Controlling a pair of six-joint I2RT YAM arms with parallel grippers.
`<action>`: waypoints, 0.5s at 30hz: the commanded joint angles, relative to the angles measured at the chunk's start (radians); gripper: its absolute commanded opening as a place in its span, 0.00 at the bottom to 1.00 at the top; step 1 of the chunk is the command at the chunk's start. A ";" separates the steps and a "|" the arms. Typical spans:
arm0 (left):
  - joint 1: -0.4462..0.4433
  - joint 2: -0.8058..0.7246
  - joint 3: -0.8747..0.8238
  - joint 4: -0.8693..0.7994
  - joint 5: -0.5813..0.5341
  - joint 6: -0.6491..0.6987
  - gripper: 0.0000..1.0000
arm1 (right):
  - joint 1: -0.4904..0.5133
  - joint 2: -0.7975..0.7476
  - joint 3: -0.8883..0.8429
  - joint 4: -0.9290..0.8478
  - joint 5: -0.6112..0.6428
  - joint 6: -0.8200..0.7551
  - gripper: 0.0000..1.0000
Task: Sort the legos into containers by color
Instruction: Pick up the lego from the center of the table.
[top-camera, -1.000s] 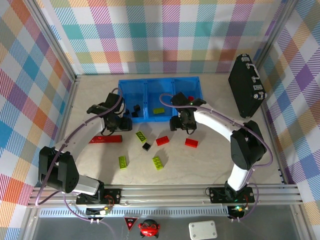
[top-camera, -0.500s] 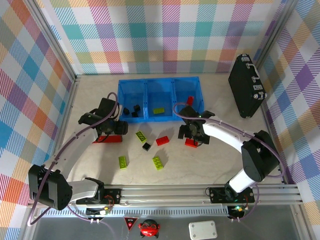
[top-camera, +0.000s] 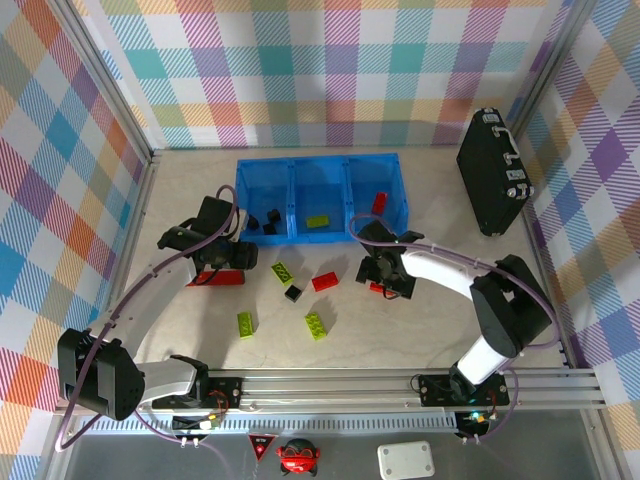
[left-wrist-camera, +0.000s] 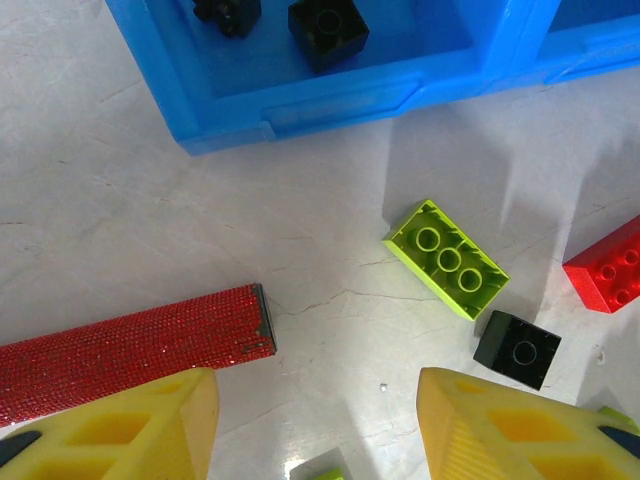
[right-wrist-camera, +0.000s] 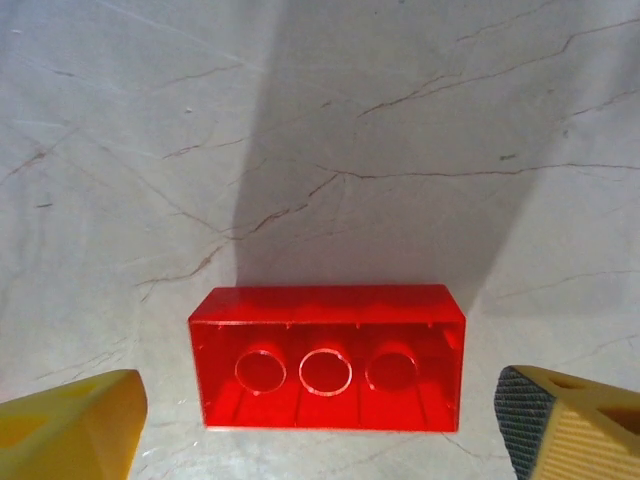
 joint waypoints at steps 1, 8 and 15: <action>-0.006 -0.025 -0.015 0.011 0.022 0.009 0.55 | 0.006 0.035 0.018 0.004 0.000 0.021 0.88; -0.006 -0.024 -0.015 0.016 0.033 0.008 0.55 | 0.007 0.057 0.036 -0.006 0.015 0.006 0.79; -0.006 -0.025 -0.017 0.019 0.043 0.006 0.55 | 0.007 0.056 0.051 -0.034 0.023 -0.014 0.67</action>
